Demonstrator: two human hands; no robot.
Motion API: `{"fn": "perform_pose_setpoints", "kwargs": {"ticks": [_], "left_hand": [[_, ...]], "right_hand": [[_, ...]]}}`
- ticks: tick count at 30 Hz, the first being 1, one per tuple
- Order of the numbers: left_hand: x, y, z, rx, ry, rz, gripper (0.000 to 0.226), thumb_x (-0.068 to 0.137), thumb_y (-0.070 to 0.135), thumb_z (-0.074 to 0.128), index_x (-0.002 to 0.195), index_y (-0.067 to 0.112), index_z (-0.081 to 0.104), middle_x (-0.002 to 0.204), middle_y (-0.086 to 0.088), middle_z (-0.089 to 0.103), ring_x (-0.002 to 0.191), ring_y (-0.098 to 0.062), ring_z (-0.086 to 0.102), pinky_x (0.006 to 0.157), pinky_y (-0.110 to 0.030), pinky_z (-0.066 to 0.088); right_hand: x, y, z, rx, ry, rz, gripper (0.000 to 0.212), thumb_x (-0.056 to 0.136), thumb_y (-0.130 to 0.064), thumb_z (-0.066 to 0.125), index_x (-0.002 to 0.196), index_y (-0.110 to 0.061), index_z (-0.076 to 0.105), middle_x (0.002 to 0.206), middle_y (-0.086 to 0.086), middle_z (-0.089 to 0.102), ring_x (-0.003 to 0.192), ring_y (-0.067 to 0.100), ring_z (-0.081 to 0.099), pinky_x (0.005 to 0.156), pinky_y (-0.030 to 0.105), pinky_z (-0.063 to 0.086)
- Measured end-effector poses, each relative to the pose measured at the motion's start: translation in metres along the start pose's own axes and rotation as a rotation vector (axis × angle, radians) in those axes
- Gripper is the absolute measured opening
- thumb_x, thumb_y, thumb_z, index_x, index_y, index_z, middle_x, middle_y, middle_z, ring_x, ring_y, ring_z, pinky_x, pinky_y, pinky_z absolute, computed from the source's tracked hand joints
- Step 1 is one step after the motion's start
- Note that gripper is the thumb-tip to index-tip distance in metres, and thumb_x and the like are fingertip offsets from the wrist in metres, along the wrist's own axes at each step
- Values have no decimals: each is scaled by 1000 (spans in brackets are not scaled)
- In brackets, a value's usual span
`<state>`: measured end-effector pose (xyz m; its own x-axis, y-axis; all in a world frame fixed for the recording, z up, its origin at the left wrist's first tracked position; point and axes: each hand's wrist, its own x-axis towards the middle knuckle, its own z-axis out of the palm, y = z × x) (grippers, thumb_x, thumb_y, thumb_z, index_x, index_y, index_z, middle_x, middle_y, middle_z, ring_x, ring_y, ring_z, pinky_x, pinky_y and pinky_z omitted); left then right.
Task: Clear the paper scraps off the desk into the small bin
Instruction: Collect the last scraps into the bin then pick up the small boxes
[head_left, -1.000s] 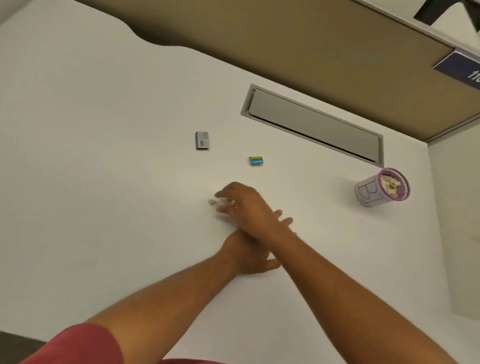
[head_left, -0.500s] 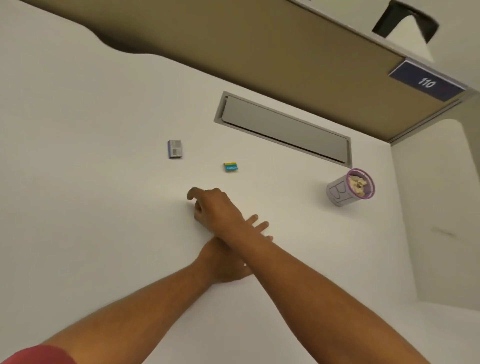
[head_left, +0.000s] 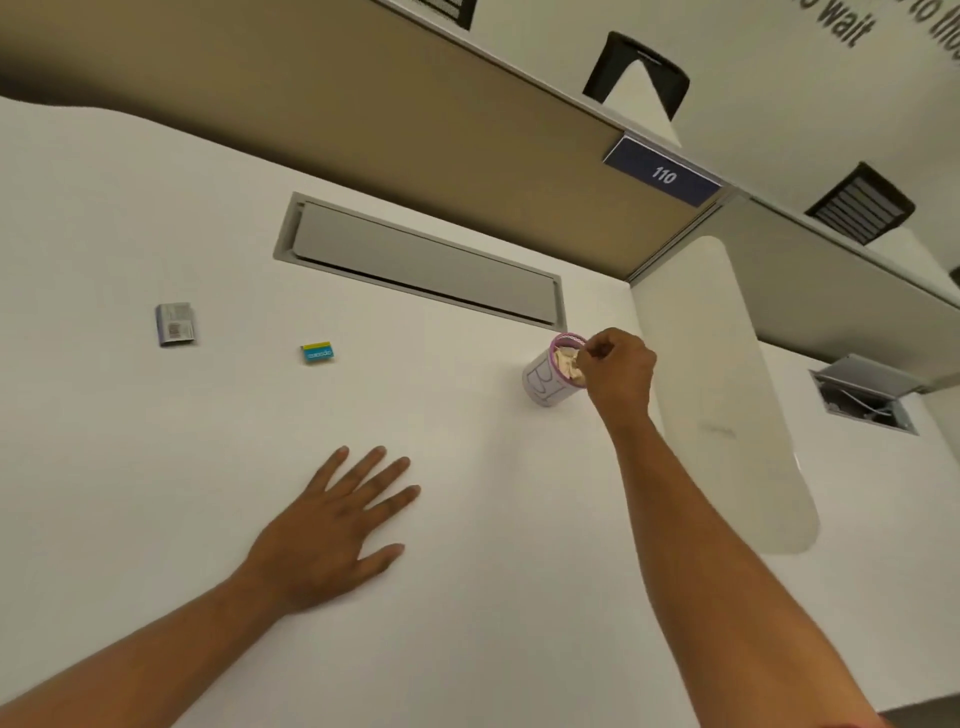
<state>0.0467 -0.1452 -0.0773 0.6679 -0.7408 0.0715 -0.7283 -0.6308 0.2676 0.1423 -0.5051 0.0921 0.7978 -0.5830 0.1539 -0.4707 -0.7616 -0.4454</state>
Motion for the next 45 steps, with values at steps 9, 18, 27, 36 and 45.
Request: {"fn": "perform_pose_setpoints", "kwargs": {"ticks": [9,18,27,36,45], "left_hand": [[0,1,0,2,-4,-3,66,104,67,32,165,41,22,176,10,12,164,-18,10,129,-52,13],[-1,1,-12,-137,41,31,64,106,64,35,164,38,28,176,11,12,163,-14,10,131,-47,11],[0,-90,-70,-209,596,-537,27,90,22,75,117,20,75,122,-6,65,108,-33,60,95,-46,52],[10,-184,-99,-135,308,-943,64,91,51,73,145,24,52,136,-11,48,118,-36,51,98,-48,46],[22,-174,-99,-273,373,-839,44,98,17,66,141,14,60,127,-14,65,115,-37,57,97,-45,50]], "right_hand": [[31,18,24,-297,-308,-154,13,89,-10,66,94,-10,78,96,14,75,84,30,67,70,28,46],[37,-8,5,-331,-305,-145,18,89,-14,67,100,-12,81,106,15,77,99,38,70,88,37,57],[-58,-95,66,144,-307,-378,11,89,-8,74,98,-10,78,97,6,77,75,19,67,75,16,46],[-116,-159,175,182,-596,-601,53,90,-15,76,140,-22,60,142,-2,54,110,15,60,96,14,45],[-124,-168,188,13,-565,-616,31,98,-21,64,128,-22,69,127,-4,68,114,23,58,92,40,53]]}}
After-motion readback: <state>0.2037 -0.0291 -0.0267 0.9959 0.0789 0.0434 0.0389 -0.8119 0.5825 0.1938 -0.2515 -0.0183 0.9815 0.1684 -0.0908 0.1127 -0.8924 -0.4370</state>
